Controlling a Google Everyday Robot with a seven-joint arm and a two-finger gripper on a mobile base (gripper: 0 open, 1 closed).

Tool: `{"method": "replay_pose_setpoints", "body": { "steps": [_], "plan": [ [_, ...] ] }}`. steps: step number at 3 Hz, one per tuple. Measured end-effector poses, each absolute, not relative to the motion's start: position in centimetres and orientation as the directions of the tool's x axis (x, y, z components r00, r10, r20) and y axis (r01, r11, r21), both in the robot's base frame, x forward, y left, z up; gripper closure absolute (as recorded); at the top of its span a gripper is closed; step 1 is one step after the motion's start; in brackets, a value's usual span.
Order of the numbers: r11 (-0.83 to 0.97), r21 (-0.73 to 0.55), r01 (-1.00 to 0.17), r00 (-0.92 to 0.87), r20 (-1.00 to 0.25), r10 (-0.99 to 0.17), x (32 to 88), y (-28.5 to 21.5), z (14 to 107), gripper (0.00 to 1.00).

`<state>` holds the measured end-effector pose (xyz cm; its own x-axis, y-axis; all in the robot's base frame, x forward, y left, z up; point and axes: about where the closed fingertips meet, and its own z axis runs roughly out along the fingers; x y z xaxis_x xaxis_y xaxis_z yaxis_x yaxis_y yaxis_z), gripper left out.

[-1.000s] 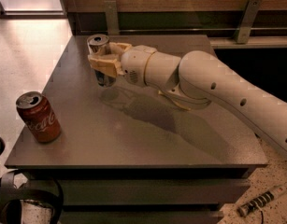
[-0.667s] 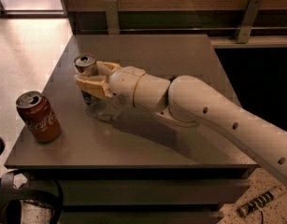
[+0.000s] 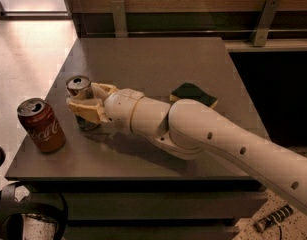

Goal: Move redbull can near coke can

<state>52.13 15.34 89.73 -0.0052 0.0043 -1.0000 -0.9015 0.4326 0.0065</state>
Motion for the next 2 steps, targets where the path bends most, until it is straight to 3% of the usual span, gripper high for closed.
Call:
{"method": "replay_pose_setpoints", "body": {
  "steps": [1, 2],
  "plan": [
    [0.447, 0.03, -0.894, -0.044, -0.999, -0.021, 51.65, 15.55, 89.19, 1.0],
    [0.444, 0.028, -0.895, -0.042, -0.999, -0.021, 51.55, 15.71, 89.28, 0.83]
  ]
}}
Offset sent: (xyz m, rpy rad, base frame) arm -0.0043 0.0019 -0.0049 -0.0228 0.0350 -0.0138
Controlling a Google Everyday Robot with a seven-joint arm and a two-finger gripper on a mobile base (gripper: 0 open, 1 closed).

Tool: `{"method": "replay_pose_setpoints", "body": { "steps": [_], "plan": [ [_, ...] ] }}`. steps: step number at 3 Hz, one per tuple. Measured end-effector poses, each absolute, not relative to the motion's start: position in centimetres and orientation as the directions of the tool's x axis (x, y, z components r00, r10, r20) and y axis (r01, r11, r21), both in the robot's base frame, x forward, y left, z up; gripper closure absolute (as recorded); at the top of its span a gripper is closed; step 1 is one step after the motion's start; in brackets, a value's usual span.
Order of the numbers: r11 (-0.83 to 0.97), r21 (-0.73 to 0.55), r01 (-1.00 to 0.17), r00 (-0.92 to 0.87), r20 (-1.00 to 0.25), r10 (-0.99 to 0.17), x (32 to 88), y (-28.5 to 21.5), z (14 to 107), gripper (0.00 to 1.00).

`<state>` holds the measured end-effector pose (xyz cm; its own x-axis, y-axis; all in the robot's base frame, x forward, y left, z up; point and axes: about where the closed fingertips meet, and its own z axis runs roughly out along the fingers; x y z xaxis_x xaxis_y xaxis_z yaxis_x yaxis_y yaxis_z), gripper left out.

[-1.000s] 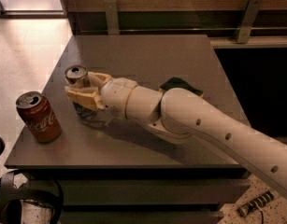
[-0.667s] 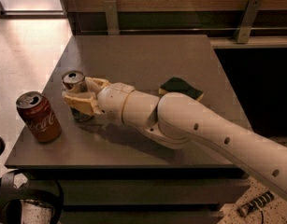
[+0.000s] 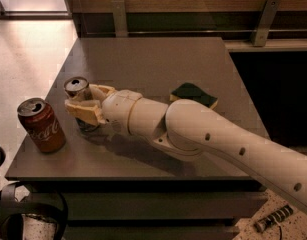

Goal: Move redbull can near coke can

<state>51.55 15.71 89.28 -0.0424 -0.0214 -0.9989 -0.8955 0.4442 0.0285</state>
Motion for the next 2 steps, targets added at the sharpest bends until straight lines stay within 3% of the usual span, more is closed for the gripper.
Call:
{"method": "replay_pose_setpoints", "body": {
  "steps": [1, 2],
  "plan": [
    [0.441, 0.027, -0.897, -0.041, -0.999, -0.022, 51.43, 15.93, 89.35, 0.52],
    [0.439, 0.026, -0.898, -0.04, -0.999, -0.023, 51.35, 16.06, 89.39, 0.28]
  ]
}}
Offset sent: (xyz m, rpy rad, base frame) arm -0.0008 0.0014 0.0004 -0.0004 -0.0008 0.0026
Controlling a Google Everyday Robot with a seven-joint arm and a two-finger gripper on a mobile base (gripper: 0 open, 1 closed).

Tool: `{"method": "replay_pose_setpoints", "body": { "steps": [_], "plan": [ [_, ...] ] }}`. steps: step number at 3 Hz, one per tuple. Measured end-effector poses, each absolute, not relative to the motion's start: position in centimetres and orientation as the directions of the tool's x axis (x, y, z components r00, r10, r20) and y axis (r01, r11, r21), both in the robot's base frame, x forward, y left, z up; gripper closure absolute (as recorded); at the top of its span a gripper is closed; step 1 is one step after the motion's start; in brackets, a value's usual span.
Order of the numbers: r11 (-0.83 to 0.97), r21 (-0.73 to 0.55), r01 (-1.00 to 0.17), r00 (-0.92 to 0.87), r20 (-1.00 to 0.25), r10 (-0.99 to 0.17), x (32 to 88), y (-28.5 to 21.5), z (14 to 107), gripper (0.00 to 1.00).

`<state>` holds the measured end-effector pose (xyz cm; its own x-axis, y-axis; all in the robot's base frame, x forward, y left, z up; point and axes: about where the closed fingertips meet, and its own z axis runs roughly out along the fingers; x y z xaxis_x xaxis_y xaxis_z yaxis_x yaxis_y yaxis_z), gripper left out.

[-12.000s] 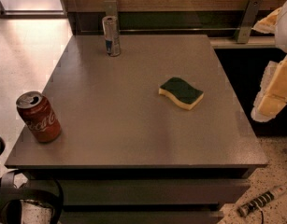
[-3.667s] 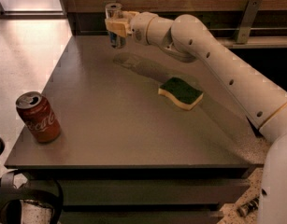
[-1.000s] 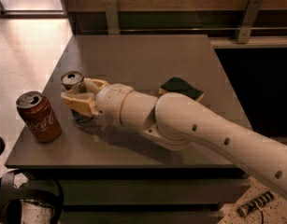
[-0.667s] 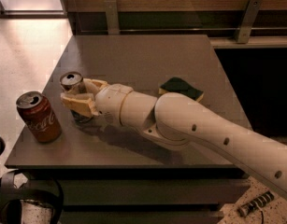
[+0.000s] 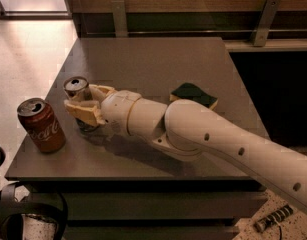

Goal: Move redbull can near coke can

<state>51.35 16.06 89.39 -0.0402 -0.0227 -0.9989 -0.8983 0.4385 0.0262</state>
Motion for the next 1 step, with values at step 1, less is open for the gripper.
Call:
{"method": "replay_pose_setpoints", "body": {
  "steps": [1],
  "plan": [
    [0.436, 0.025, -0.9, -0.039, -0.999, -0.023, 51.27, 16.2, 89.43, 0.06]
  ]
}}
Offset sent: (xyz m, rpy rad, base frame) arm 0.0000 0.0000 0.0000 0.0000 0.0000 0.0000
